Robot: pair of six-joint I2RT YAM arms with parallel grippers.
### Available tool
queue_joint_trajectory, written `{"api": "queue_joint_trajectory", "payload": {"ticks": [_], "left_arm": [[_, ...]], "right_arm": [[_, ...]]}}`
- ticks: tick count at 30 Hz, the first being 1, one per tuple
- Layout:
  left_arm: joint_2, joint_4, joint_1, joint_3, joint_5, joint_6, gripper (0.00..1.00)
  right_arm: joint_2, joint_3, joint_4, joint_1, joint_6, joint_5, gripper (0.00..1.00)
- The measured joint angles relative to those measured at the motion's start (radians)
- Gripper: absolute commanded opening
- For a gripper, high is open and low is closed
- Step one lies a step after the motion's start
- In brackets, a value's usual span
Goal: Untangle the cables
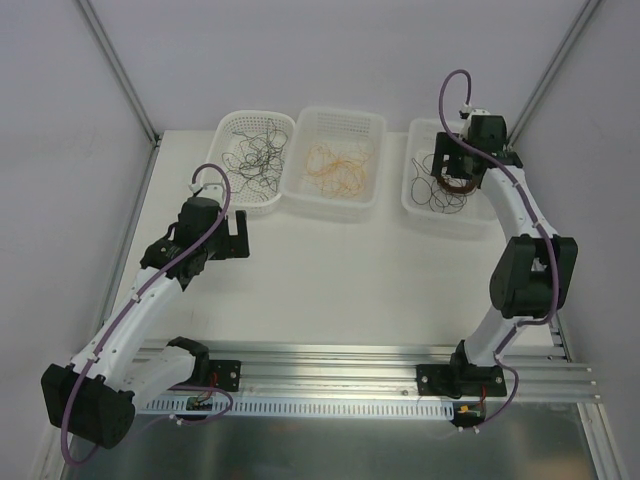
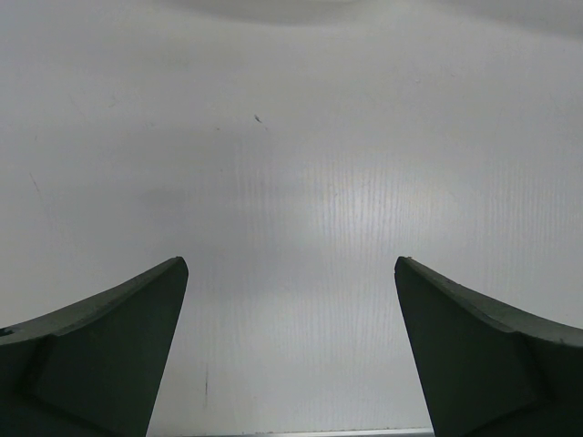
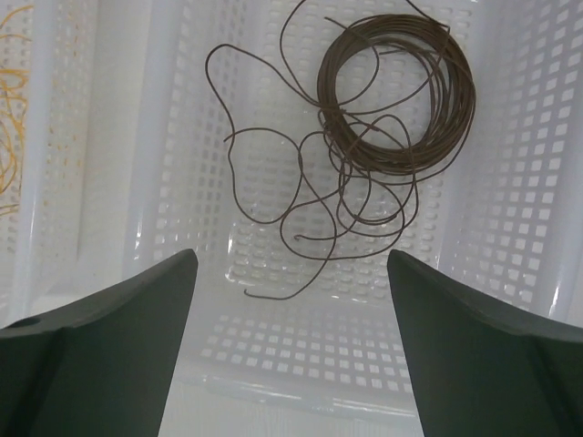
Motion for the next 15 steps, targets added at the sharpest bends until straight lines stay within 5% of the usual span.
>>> {"api": "queue_joint_trajectory", "payload": {"ticks": [5,15], "left_arm": [[0.000,0.001,0.000,-0.001,0.000,0.001,0.99],[-0.045,0.002,0.006,-0.010,0.000,0.003,0.99]], "right_arm": [[-0.109,-0.088,0.006,0.001,0.031,-0.028,0.99],[-0.554,-0.248,-0.085,0.001,0.098,-0.015,0.99]]}}
